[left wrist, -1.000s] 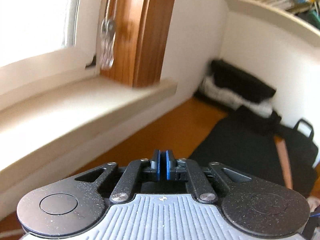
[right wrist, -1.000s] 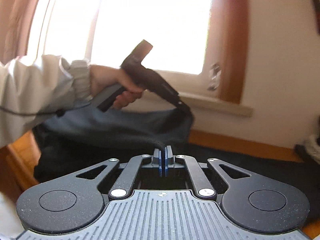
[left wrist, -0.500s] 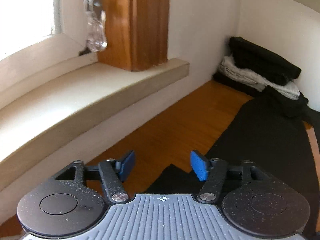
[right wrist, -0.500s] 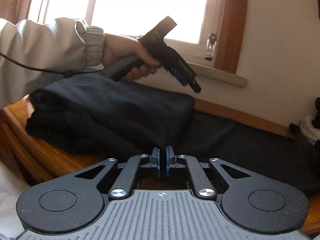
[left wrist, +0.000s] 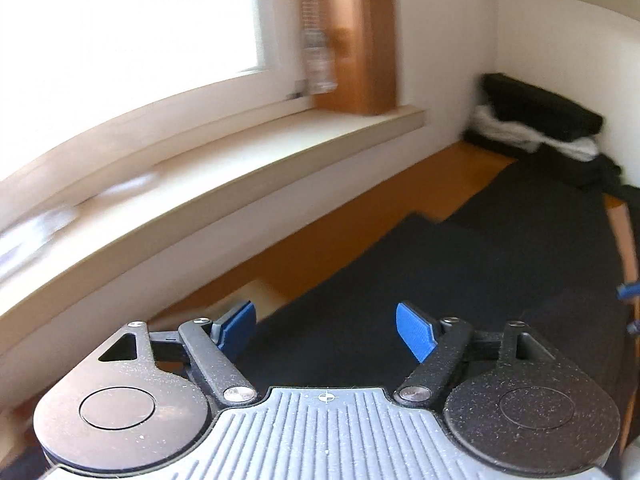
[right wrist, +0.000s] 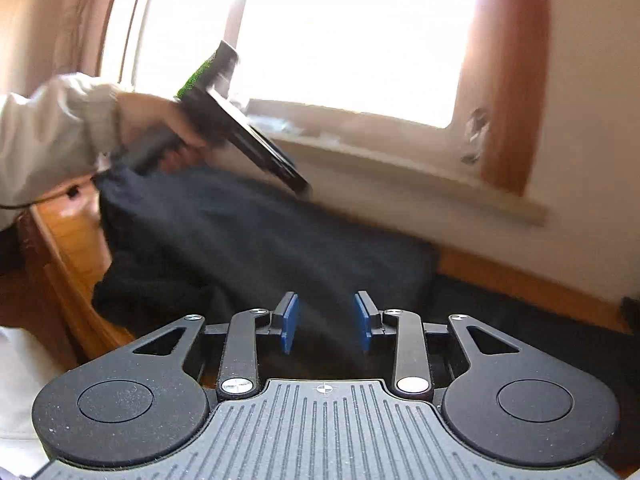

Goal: Fold clothes

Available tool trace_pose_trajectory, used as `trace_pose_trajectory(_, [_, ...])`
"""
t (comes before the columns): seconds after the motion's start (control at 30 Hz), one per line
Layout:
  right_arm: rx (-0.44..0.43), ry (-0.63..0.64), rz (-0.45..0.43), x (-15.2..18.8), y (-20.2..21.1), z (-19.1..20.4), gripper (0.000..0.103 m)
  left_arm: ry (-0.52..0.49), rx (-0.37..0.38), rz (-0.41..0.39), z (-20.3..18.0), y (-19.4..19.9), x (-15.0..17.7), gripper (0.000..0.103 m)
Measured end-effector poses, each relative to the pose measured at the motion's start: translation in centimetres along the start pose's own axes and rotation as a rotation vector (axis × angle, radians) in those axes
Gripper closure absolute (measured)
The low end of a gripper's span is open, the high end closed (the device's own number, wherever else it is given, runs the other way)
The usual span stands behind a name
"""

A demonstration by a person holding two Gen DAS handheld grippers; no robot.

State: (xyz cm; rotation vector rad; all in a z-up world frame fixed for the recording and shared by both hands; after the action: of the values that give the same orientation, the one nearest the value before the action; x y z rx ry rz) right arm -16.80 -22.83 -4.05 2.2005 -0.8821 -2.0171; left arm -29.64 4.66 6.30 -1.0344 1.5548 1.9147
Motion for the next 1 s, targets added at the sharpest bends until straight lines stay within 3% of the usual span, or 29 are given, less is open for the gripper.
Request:
trace_pose_trajectory(0.03, [0.004,0.021,0.025,0.4,-0.7,0.1,0.071,0.013,-0.030,0.001,1.0,1.5,1.1,0.023])
trace_pose_trajectory(0.1, [-0.031,0.033,0.068,1.5,-1.1,0.3,0.099,0.062,-0.088,-0.005,3.3,4.6,3.4,0.022])
trace_pose_trajectory(0.27, [-0.039,0.031,0.064,1.8,-0.4,0.6,0.099,0.202,-0.241,-0.003,8.2,12.1,10.4,0.018])
trace_pose_trajectory(0.4, [-0.025,0.015,0.067,1.7,-0.5,0.4,0.096,0.343,-0.304,-0.032,10.1,16.7,15.3,0.018])
trace_pose_trajectory(0.57, [0.000,0.008,0.069,2.3,-0.7,0.9,0.091,0.400,-0.277,-0.096,8.7,19.8,18.2,0.020])
trace_pose_trajectory(0.63, [0.003,-0.015,0.061,2.5,-0.8,0.7,0.091,0.382,-0.251,-0.081,7.6,19.5,18.4,0.027])
trace_pose_trajectory(0.73, [0.007,-0.034,0.058,2.4,-0.6,0.6,0.087,0.368,-0.243,-0.046,7.1,18.7,18.6,0.030])
trace_pose_trajectory(0.8, [0.015,-0.034,0.054,2.4,-0.5,0.6,0.085,0.390,-0.243,-0.043,7.2,18.8,19.2,0.041])
trace_pose_trajectory(0.87, [0.023,-0.025,0.050,2.5,-0.4,0.8,0.085,0.404,-0.250,-0.058,7.4,19.2,19.5,0.087])
trace_pose_trajectory(0.9, [0.029,-0.018,0.047,2.5,-0.3,0.9,0.085,0.405,-0.250,-0.065,7.5,19.3,19.6,0.099])
trace_pose_trajectory(1.0, [0.039,-0.005,0.037,2.4,-0.2,1.1,0.084,0.356,-0.282,-0.090,6.9,19.9,19.2,0.101])
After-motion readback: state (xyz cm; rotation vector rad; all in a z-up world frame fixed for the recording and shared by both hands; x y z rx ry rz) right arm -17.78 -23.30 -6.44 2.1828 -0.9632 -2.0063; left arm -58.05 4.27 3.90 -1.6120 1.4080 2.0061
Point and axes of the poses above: each gripper's, at about its wrist camera, not at the fingertips, and y roughly against the way its jaws point, z to its left, x to its underside, the point moved 4 cm from there along -y, roughly the way its jaws point, and after that the axes turned 3 degrees about x, right-handed, at the moved point
